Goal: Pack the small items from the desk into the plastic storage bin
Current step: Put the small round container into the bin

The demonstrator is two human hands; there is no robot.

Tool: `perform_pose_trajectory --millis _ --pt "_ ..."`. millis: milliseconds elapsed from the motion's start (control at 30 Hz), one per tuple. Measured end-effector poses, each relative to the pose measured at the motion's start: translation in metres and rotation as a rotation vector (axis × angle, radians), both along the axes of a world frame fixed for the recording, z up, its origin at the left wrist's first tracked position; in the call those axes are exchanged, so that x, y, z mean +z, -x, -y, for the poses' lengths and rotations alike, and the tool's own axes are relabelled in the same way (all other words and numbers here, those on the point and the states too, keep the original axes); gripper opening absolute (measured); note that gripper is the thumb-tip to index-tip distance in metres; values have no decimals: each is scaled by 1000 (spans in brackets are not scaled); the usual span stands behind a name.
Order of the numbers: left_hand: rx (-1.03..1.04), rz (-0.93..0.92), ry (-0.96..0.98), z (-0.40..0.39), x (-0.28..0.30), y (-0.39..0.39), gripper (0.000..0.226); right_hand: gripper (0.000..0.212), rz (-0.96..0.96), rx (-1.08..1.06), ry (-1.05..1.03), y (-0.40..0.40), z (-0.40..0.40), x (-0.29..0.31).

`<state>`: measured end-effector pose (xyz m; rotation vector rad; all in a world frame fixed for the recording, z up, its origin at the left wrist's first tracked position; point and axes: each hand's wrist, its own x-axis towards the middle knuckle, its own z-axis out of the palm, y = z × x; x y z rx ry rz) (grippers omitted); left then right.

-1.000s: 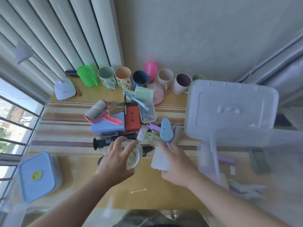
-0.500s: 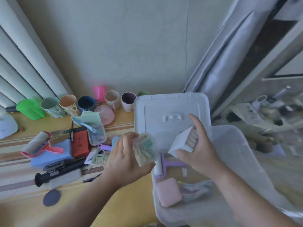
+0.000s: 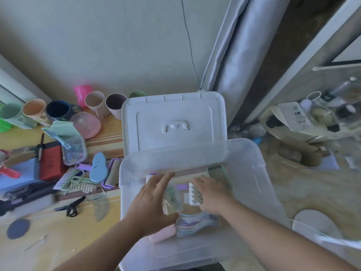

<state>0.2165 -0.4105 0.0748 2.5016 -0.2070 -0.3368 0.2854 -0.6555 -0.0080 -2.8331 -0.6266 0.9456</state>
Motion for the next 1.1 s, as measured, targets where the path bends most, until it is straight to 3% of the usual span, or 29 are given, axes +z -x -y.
perform_pose_trajectory --millis 200,333,433,533,600,700,800,900,967,1100 --pt "57 -34 -18 2 -9 15 91 64 178 129 53 -25 -3 -26" --pt "63 -41 33 5 -9 16 82 76 237 58 158 -38 21 -35" --pt "83 -49 43 7 -9 14 82 96 203 17 162 -41 26 -33" --pt "84 -37 1 9 -13 7 83 82 185 -49 -39 -34 16 -17" --pt "82 -33 -33 10 -17 1 83 73 43 -176 -327 -22 10 -1" --pt "95 -65 9 12 -24 -6 83 92 -274 -294 -617 1 5 30" --pt "64 -103 119 17 -30 -10 82 79 -633 -590 -864 15 2 44" --pt "56 -110 190 27 -36 -9 86 56 -606 -901 -893 10 6 46" --pt "64 -127 209 35 -39 -8 94 36 -610 -939 -879 5 14 46" --pt "99 -134 212 53 -42 -5 101 43 -687 -887 -844 -6 32 50"
